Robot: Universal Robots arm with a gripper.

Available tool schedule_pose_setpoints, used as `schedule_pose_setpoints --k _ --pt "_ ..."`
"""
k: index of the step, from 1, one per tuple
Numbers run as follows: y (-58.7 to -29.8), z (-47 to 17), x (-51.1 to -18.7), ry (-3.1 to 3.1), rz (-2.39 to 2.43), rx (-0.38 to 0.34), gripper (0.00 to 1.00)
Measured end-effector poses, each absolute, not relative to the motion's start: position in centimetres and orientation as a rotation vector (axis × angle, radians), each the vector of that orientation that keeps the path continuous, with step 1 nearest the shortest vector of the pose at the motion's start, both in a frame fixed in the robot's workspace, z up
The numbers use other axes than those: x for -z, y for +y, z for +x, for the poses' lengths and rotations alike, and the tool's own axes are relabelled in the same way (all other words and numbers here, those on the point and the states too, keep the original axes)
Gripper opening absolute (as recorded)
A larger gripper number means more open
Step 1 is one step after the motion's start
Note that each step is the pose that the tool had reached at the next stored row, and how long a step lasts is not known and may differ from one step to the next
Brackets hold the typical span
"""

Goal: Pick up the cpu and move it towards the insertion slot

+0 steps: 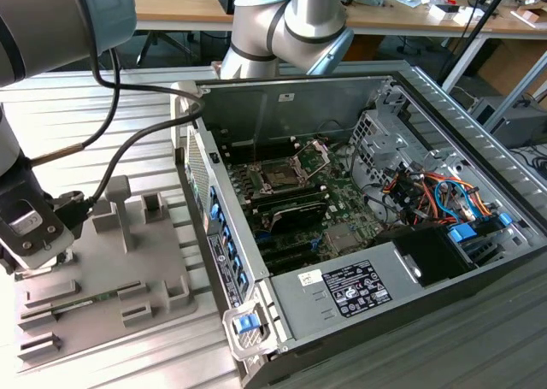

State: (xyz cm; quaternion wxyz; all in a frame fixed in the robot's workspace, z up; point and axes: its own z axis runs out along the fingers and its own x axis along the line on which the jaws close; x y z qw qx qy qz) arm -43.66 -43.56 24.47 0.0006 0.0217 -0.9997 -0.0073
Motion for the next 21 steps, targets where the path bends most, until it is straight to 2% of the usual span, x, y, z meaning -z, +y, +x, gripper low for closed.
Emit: schedule_pose_setpoints --k 21 --pt "-43.56 -43.67 -25.13 -3.140 0.068 0.023 0.55"
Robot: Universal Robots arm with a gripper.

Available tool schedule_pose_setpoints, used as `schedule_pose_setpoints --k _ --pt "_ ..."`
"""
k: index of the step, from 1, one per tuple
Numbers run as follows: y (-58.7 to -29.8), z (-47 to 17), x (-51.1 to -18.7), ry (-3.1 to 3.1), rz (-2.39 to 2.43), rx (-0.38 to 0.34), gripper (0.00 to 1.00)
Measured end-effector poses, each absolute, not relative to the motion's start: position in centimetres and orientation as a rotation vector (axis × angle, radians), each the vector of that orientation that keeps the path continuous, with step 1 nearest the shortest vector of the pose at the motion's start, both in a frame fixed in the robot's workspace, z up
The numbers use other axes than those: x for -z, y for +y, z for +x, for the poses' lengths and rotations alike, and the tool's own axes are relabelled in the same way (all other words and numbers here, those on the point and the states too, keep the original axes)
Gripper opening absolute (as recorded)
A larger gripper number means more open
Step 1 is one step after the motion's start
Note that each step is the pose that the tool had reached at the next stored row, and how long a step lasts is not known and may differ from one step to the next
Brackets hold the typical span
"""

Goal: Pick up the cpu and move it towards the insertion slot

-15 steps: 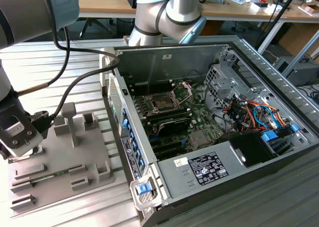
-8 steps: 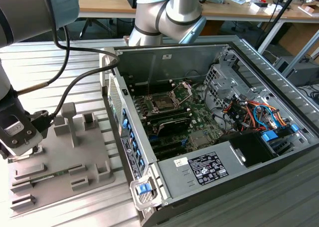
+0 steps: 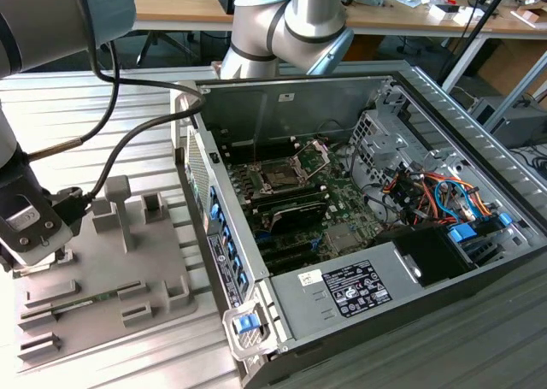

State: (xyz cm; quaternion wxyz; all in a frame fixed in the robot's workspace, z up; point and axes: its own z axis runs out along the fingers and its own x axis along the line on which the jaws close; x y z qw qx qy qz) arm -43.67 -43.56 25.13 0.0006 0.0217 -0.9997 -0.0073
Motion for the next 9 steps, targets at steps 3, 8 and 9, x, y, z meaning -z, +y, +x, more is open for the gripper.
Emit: schedule_pose_setpoints --k 3,8,9 --pt "-43.56 -43.66 -25.27 -3.140 0.068 0.023 0.55" --pt "-43.56 -43.67 -25.55 -3.139 0.068 0.023 0.55" --pt "-43.56 -43.66 -25.63 -3.140 0.068 0.023 0.55"
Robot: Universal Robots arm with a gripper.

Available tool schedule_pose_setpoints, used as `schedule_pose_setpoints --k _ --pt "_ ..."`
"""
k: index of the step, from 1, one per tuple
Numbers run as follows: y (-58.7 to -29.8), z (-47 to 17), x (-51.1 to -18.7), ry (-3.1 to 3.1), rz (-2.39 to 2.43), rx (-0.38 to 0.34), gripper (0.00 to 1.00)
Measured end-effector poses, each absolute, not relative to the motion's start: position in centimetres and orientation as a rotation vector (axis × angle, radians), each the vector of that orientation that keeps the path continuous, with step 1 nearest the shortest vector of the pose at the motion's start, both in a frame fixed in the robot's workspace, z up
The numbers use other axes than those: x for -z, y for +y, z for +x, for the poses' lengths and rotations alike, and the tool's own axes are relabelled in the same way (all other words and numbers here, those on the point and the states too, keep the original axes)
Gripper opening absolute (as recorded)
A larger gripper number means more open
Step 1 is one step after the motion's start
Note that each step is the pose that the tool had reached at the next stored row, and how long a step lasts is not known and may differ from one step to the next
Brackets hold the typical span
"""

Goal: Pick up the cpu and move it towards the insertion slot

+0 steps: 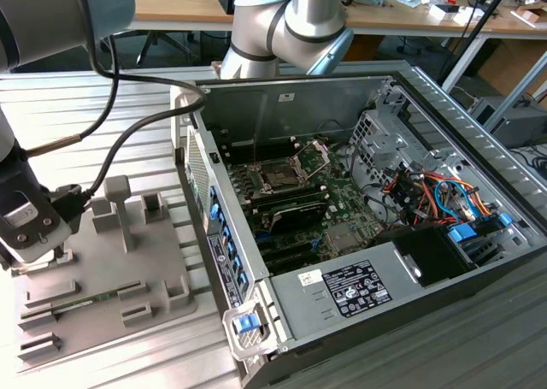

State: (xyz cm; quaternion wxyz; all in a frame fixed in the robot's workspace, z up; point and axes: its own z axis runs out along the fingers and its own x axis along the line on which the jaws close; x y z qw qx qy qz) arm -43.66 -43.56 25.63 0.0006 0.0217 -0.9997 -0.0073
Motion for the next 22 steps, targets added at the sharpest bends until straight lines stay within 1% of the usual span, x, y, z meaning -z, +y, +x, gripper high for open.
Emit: schedule_pose_setpoints --k 22 --pt "-43.6 -43.7 -27.0 -3.139 0.068 0.023 0.55"
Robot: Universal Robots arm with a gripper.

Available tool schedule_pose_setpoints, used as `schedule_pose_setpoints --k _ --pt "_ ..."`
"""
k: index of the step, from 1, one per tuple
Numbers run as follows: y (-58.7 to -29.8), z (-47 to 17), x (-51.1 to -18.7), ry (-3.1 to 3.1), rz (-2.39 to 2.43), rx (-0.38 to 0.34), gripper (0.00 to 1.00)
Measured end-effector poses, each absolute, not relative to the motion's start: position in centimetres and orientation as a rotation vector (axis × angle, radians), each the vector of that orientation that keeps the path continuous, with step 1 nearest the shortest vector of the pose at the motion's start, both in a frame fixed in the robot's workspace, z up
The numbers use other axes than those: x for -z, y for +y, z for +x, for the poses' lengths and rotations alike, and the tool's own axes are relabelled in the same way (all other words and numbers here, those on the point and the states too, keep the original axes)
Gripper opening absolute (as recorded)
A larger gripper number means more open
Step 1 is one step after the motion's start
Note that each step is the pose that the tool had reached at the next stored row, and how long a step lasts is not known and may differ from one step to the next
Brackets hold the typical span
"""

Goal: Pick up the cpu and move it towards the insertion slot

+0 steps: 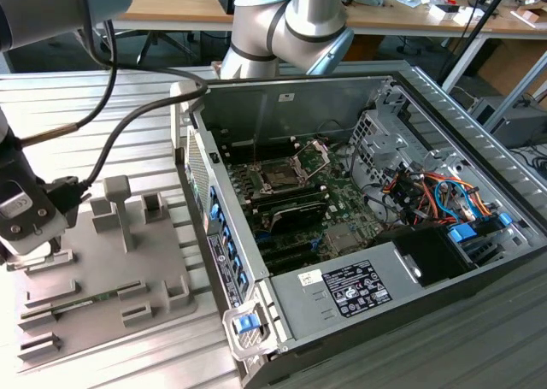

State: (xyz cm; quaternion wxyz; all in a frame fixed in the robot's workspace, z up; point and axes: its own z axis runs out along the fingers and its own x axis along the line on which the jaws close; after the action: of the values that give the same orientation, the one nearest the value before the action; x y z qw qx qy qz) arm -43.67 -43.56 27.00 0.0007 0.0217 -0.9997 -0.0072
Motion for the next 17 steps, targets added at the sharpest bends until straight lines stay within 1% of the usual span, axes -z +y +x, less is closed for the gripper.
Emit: schedule_pose_setpoints --k 17 --pt "-43.56 -43.66 -27.98 -3.140 0.068 0.023 0.55"
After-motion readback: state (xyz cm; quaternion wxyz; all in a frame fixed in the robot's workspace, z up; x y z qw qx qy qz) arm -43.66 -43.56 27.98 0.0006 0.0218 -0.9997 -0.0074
